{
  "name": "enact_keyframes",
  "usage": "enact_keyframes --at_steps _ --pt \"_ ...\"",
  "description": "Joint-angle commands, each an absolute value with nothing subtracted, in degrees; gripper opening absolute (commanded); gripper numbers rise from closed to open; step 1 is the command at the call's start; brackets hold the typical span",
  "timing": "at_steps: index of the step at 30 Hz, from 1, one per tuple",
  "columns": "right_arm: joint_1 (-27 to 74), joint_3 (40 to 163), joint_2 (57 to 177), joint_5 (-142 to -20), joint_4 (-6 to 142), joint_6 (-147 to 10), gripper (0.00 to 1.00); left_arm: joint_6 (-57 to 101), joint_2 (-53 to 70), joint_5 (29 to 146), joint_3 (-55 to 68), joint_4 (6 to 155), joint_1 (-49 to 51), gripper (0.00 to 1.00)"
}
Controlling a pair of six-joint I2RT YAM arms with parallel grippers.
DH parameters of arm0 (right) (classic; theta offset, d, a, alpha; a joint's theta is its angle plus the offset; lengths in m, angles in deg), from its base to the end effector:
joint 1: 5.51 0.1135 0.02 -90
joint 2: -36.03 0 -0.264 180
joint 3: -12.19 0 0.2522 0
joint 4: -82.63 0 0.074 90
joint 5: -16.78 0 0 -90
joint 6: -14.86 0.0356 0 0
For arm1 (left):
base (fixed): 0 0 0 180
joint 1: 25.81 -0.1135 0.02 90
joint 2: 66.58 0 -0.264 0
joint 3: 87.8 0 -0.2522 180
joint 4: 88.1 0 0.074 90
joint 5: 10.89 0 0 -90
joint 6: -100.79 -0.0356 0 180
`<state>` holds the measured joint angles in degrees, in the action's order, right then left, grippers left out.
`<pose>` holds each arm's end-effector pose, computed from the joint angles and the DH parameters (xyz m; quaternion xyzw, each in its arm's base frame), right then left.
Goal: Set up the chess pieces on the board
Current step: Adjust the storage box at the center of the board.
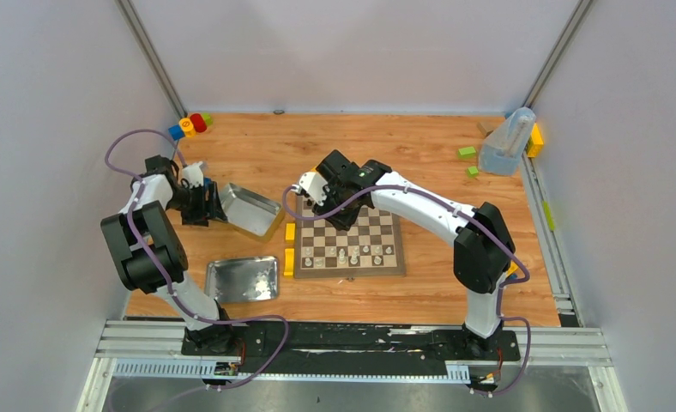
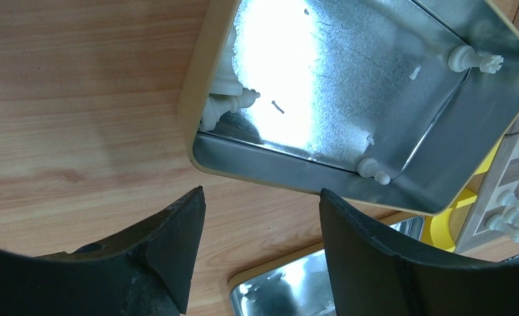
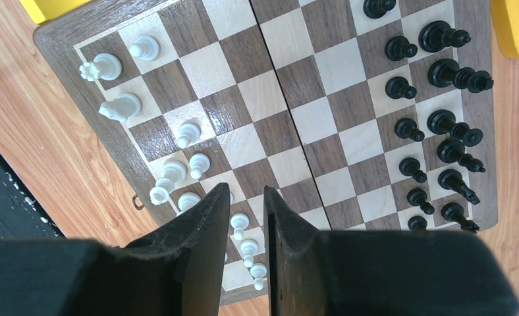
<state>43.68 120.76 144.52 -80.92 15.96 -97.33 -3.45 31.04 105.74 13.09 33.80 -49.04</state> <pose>0.2574 0.3054 0.2639 -0.5810 0.7856 0.1112 0.1815 0.2991 0.1110 0.1922 -0.0490 0.9656 -0.1802 0.1809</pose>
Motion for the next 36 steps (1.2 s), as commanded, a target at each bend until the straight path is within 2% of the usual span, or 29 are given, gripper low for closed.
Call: enact_keyframes --at_steps 1,10,20,28,32,36 --pt "43.78 120.37 141.85 -81.90 17.45 -97.64 0.26 -3.73 31.14 107.72 11.37 34.93 -48.92 0.71" --pt "43.73 119.61 141.80 -81.75 17.72 -97.46 0.26 -4.53 29.62 114.00 9.49 30.79 -48.84 0.72" --pt "43.77 118.74 141.16 -81.28 17.74 -97.33 0.26 -1.94 33.98 109.79 7.61 34.16 -45.48 0.70" --pt "43.74 117.96 140.97 -81.03 17.74 -97.37 0.26 -1.60 35.78 106.96 7.04 35.33 -43.93 0.58" --pt "43.71 117.89 141.05 -80.93 17.72 -97.35 0.25 -2.63 36.16 105.50 6.35 34.98 -43.92 0.48" --pt "43.72 117.54 140.76 -80.26 17.84 -97.45 0.25 -4.33 36.52 103.15 4.17 34.20 -43.95 0.44"
